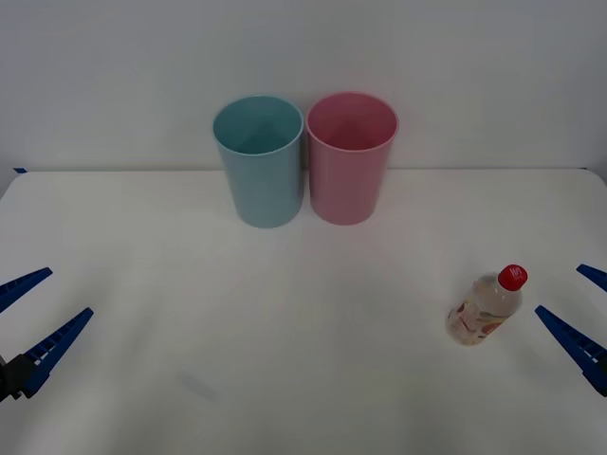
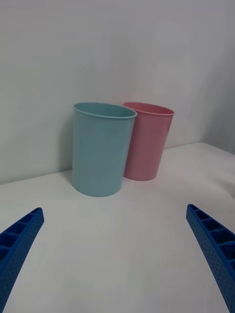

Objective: Grasp the object on the table and drop it into the matching bin: aluminum can to the light blue bin, PET bottle to the pink bin.

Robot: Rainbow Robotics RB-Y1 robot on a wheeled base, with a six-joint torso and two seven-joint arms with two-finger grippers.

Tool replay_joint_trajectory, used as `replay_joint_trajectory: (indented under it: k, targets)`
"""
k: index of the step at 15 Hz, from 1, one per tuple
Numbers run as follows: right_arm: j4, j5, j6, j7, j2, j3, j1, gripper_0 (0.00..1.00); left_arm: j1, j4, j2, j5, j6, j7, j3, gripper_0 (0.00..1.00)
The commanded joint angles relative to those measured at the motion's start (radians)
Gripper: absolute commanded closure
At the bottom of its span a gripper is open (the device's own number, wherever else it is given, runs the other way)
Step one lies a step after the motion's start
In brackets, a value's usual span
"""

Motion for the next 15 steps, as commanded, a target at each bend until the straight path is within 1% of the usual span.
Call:
replay_joint_trajectory:
  k: [1,5,10,14,15]
  targets:
    - [0.003,0.011,-0.007,0.002,0.003,-0.003,0.005,0.0,0.0,0.0,0.0,0.0,0.0,0.0,0.0,0.0]
    - [-0.002,0.011,-0.002,0.014,-0.023,0.008,0.021,0.0,0.0,0.0,0.0,0.0,0.0,0.0,0.0,0.0]
    - [-0.002,0.011,0.01,0.04,-0.03,0.02,0.071,0.0,0.0,0.0,0.0,0.0,0.0,0.0,0.0,0.0]
    - [-0.002,0.013,0.021,0.092,-0.028,0.042,0.107,0.0,0.0,0.0,0.0,0.0,0.0,0.0,0.0,0.0]
    - [0.004,0.013,0.028,0.15,-0.03,0.05,0.113,0.0,0.0,0.0,0.0,0.0,0.0,0.0,0.0,0.0]
